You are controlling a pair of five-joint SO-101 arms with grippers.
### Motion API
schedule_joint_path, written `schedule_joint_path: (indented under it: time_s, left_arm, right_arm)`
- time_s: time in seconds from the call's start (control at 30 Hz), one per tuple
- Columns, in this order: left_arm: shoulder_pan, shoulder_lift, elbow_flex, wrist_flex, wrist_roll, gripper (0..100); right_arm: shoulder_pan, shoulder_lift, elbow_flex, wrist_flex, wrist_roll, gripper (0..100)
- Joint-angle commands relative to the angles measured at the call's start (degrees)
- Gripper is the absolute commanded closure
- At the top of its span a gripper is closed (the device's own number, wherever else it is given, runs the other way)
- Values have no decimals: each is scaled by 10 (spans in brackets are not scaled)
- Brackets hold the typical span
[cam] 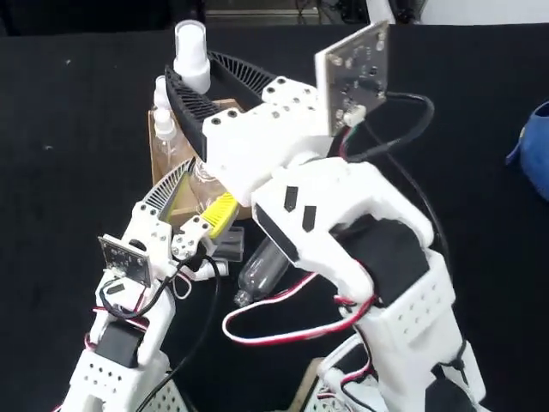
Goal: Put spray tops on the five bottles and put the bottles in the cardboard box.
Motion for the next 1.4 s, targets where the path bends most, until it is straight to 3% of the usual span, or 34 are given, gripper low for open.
schedule_joint_path:
  time_s: [0.0,0.4,0.6,0.87,1.0,1.13,1.37]
  left_arm:
    - [4,-5,14,-11,5,970]
    - [4,-5,14,-11,5,970]
    - [4,-5,14,-11,5,970]
    - [4,-4,14,-10,5,970]
    - [4,-4,14,-7,5,970]
    - [2,-4,14,48,5,970]
    - [-1,-5,14,93,4,970]
  right_arm:
    - [-5,-15,23,5,0,987]
    - [-8,-148,204,-21,9,985]
    - [-51,-205,296,-60,76,832]
    - [-67,-284,288,-58,81,869]
    - [27,-334,296,-57,81,907]
    - [150,-368,361,-58,81,962]
    - [276,-378,538,-63,76,966]
